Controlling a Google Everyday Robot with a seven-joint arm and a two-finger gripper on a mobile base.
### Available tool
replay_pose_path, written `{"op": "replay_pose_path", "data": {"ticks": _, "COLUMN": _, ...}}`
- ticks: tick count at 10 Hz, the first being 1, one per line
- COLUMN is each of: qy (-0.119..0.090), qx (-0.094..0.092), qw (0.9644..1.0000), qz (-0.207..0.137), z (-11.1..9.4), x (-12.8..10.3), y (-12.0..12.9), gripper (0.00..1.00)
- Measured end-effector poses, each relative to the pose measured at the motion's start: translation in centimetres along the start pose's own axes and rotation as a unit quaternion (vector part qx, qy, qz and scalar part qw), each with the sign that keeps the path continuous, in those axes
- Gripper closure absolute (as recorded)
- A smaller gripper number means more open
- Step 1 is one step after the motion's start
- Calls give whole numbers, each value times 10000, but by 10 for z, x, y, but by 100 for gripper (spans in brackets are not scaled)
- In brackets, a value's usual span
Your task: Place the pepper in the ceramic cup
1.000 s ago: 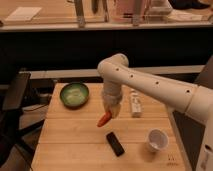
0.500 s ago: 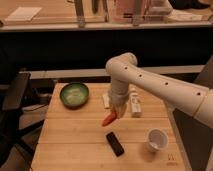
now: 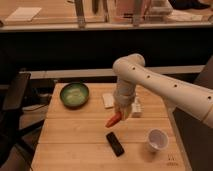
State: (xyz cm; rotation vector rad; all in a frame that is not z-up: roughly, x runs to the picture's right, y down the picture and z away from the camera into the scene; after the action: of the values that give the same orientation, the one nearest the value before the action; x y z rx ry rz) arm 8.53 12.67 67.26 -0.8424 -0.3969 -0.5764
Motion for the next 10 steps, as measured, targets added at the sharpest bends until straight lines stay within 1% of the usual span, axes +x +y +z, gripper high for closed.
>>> {"op": "replay_pose_path", "data": {"ticks": 4, "qy": -120, "qx": 32, "qw": 9998, "qz": 131, "z": -2, "x": 8, "y": 20, "gripper": 98}}
{"op": "replay_pose_path", "data": {"ticks": 6, "qy": -174, "qx": 58, "qw": 9995, "qz": 266, "z": -3, "x": 19, "y": 44, "gripper": 98}}
{"op": "replay_pose_path", "data": {"ticks": 7, "qy": -194, "qx": 76, "qw": 9993, "qz": 299, "z": -3, "x": 21, "y": 47, "gripper": 98}}
{"op": "replay_pose_path", "data": {"ticks": 9, "qy": -252, "qx": 93, "qw": 9989, "qz": 388, "z": -2, "x": 29, "y": 63, "gripper": 98}}
{"op": "replay_pose_path", "data": {"ticks": 10, "qy": -261, "qx": 89, "qw": 9988, "qz": 401, "z": -2, "x": 30, "y": 67, "gripper": 98}}
